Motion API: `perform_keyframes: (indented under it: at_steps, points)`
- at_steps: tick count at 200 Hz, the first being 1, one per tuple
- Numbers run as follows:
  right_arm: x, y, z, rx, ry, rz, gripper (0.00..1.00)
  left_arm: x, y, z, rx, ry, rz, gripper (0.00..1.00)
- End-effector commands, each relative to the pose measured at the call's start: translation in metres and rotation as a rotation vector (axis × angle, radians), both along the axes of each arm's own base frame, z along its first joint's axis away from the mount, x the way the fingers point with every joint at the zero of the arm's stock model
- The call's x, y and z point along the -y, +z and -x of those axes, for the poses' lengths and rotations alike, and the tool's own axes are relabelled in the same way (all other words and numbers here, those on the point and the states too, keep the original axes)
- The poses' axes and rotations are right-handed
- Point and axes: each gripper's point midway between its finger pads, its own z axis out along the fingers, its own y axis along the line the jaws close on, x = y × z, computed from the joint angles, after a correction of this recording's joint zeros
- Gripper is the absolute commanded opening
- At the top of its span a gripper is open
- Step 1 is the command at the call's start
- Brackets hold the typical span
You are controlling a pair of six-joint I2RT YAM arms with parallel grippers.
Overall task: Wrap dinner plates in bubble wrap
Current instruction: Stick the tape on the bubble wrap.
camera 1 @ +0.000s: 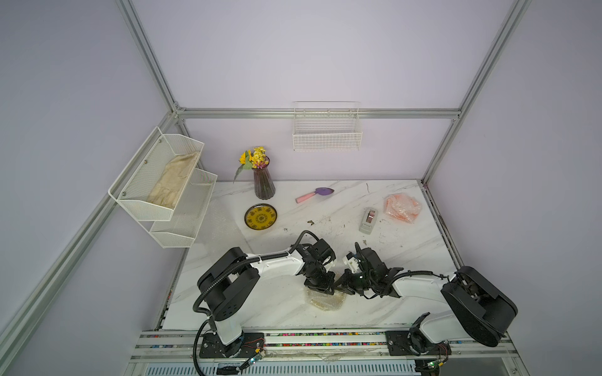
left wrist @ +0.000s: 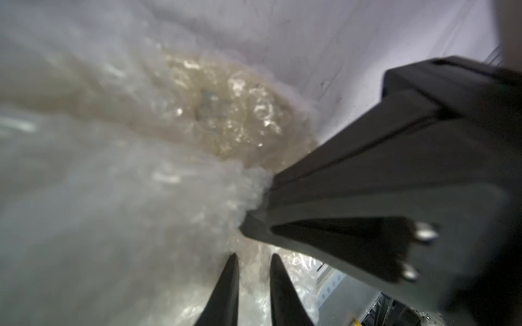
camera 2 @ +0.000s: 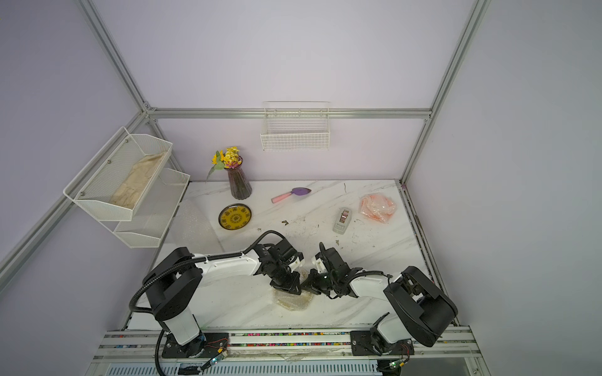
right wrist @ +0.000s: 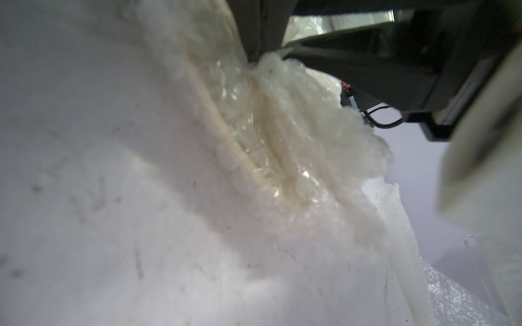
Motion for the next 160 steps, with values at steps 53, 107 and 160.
perform_keyframes:
  at_steps: [53, 107, 160]
  points:
    - [0.036, -0.02, 0.02, -0.158, -0.099, 0.221, 0.0, -0.04, -0.048, 0.022, -0.135, 0.068, -0.19, 0.17]
    - [0.035, -0.038, 0.027, -0.205, -0.058, 0.235, 0.0, -0.003, 0.026, -0.019, -0.005, 0.084, -0.034, 0.18]
    - [0.033, -0.04, 0.029, -0.202, -0.026, 0.236, 0.0, 0.024, 0.036, -0.046, -0.035, 0.102, 0.035, 0.18]
